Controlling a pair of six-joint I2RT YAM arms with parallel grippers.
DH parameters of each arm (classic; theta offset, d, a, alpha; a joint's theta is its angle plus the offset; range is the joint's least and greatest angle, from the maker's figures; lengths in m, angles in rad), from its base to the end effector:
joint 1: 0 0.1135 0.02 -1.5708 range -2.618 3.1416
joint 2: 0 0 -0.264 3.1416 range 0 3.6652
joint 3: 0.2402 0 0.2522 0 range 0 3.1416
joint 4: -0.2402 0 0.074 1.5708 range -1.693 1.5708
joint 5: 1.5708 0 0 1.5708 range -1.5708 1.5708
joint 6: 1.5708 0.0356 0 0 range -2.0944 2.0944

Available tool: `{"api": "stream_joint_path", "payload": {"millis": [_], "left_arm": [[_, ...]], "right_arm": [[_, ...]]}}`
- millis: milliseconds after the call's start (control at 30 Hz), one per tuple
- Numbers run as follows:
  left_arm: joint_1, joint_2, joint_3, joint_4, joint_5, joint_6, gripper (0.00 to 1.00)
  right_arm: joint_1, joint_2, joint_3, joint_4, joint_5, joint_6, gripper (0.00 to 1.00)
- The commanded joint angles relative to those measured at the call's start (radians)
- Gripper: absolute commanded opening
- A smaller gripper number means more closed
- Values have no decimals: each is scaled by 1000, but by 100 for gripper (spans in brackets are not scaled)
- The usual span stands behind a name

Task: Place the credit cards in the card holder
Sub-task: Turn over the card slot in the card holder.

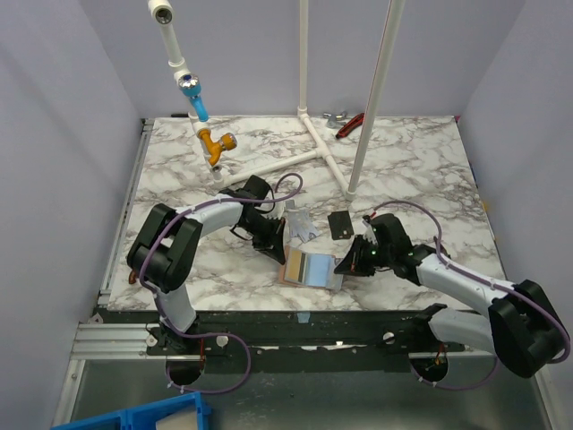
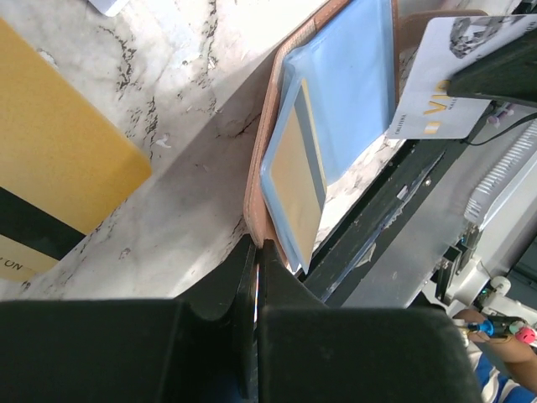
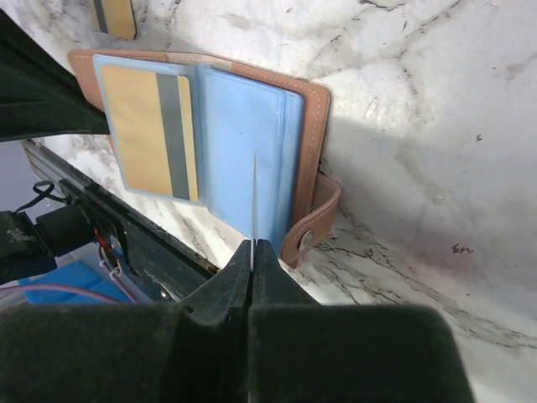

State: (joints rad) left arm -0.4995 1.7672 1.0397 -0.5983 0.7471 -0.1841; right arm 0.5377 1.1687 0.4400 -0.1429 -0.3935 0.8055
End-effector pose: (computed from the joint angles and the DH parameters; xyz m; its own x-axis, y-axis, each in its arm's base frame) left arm 0.2681 -0.1739 0.1572 -0.9280 0.3534 -0.1178 0.3318 0.6406 -0.6925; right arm 0.1718 0.1183 0.1563 -0.9494 0.2094 -0.2342 -0.0004 0.7447 0.6674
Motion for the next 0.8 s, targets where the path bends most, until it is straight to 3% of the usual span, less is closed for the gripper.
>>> {"api": "stream_joint_path", "payload": {"millis": [0,767], "left_arm": [[-4,-30,-8,21,-34,11,0],[-24,-13,31,-14,-42,38,0]], "right_arm": [[5,-46,-37,-41,14,-25,1],[5,91,-25,15,-46,-72,1]]}}
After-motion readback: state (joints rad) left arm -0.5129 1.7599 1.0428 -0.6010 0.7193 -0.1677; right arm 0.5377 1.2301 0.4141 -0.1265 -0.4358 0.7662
